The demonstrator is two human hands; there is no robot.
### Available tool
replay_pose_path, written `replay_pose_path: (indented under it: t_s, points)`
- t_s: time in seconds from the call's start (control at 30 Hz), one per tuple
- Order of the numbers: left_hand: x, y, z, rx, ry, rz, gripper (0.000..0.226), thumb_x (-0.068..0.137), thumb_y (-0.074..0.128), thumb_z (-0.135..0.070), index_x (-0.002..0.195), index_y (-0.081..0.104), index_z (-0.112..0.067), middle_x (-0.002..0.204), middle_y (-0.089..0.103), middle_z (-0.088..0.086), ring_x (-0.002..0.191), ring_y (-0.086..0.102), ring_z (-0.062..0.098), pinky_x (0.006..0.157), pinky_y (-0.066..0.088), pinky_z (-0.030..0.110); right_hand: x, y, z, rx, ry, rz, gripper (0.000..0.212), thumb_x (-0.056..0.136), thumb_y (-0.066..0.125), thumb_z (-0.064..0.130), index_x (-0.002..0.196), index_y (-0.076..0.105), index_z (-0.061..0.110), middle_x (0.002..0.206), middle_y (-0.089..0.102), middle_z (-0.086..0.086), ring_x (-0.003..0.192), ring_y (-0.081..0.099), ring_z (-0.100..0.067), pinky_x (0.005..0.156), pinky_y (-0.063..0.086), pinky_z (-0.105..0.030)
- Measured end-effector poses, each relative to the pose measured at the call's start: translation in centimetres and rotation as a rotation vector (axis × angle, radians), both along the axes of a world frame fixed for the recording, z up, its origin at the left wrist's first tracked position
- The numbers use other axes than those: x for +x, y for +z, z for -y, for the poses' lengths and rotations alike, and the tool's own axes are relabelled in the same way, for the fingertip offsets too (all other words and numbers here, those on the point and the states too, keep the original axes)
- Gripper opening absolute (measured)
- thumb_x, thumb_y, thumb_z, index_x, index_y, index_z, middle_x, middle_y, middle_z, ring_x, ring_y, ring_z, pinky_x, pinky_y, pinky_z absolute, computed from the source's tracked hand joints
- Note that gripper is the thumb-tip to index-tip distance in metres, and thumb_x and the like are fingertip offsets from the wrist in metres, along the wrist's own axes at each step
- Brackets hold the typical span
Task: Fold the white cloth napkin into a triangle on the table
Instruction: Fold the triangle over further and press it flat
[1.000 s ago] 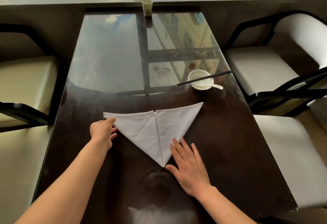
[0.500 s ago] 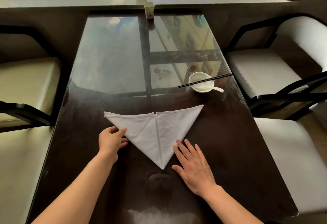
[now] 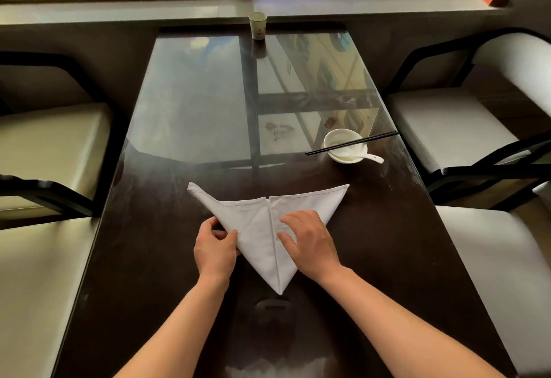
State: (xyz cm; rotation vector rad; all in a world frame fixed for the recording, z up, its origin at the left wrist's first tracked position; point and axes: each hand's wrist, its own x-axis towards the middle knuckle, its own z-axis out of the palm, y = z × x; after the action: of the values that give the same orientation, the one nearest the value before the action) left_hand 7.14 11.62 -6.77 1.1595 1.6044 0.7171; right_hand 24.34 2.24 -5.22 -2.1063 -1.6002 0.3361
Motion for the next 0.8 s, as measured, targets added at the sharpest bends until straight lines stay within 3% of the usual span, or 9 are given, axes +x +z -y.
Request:
replay_pose_path:
  t_s: [0.23,0.33,0.4,0.47,0.57,0.63,0.8]
  points:
    - [0.2,0.0,0.2,0.051,-0.03,-0.063,0.041,0.088,0.071,-0.019,0.125,0.058,-0.028,0.088,0.067,-0.002,0.08,0.069,0.016,0.073,0.062,0.046,-1.3,1.1,-5.8,-0.13,-0.09,-0.277,0.023,0.096,0.06,0.034,0.103,0.074,0.016,0.1,0.073,-0.002,0.1,0.063,-0.022,0.083,0.049,-0.035]
    - [0.6,0.2,0.5,0.119,-0.063,-0.115,0.037,0.087,0.07,-0.019,0.12,0.059,-0.031,0.087,0.065,-0.006,0.08,0.065,0.012,0.073,0.06,0.043,-2.6,2.2,-9.2,-0.194,-0.089,-0.365,0.039,0.092,0.06,0.054,0.109,0.072,0.02,0.106,0.075,0.0,0.1,0.067,-0.02,0.082,0.052,-0.034]
    - [0.9,0.4,0.8,0.172,-0.089,-0.156,0.033,0.088,0.069,-0.019,0.119,0.061,-0.028,0.086,0.064,-0.008,0.078,0.063,0.01,0.071,0.058,0.037,-3.7,3.1,-11.4,-0.27,-0.022,-0.328,0.06,0.085,0.059,0.069,0.118,0.069,0.019,0.115,0.073,0.0,0.106,0.066,-0.021,0.083,0.055,-0.037]
    - [1.3,0.4,1.2,0.227,-0.115,-0.205,0.032,0.089,0.068,-0.018,0.12,0.064,-0.022,0.088,0.065,-0.006,0.079,0.062,0.01,0.071,0.055,0.034,-4.6,3.6,-13.3,-0.319,0.021,-0.241,0.066,0.08,0.06,0.074,0.115,0.068,0.019,0.113,0.073,-0.001,0.102,0.067,-0.022,0.074,0.052,-0.035]
    - [1.7,0.6,1.9,0.315,-0.157,-0.288,0.035,0.091,0.068,-0.015,0.125,0.065,-0.016,0.091,0.062,-0.005,0.078,0.058,0.008,0.069,0.048,0.023,-4.9,3.7,-15.2,-0.286,-0.005,-0.203,0.041,0.089,0.061,0.058,0.094,0.07,0.018,0.095,0.074,-0.004,0.088,0.068,-0.026,0.065,0.044,-0.031]
    - [1.9,0.8,2.5,0.338,-0.185,-0.329,0.036,0.089,0.07,-0.012,0.125,0.066,-0.015,0.088,0.06,-0.006,0.075,0.055,0.006,0.063,0.04,0.016,-4.9,3.7,-15.7,-0.267,-0.033,-0.236,0.039,0.096,0.055,0.049,0.085,0.072,0.015,0.088,0.073,-0.007,0.082,0.067,-0.029,0.065,0.046,-0.033]
    - [1.4,0.5,4.9,0.251,-0.232,-0.344,0.034,0.085,0.073,-0.019,0.115,0.059,-0.025,0.088,0.061,-0.011,0.076,0.059,0.008,0.064,0.051,0.027,-4.6,3.2,-15.8,-0.281,-0.062,-0.367,0.033,0.094,0.061,0.043,0.087,0.075,0.014,0.088,0.073,-0.004,0.08,0.067,-0.024,0.072,0.057,-0.039]
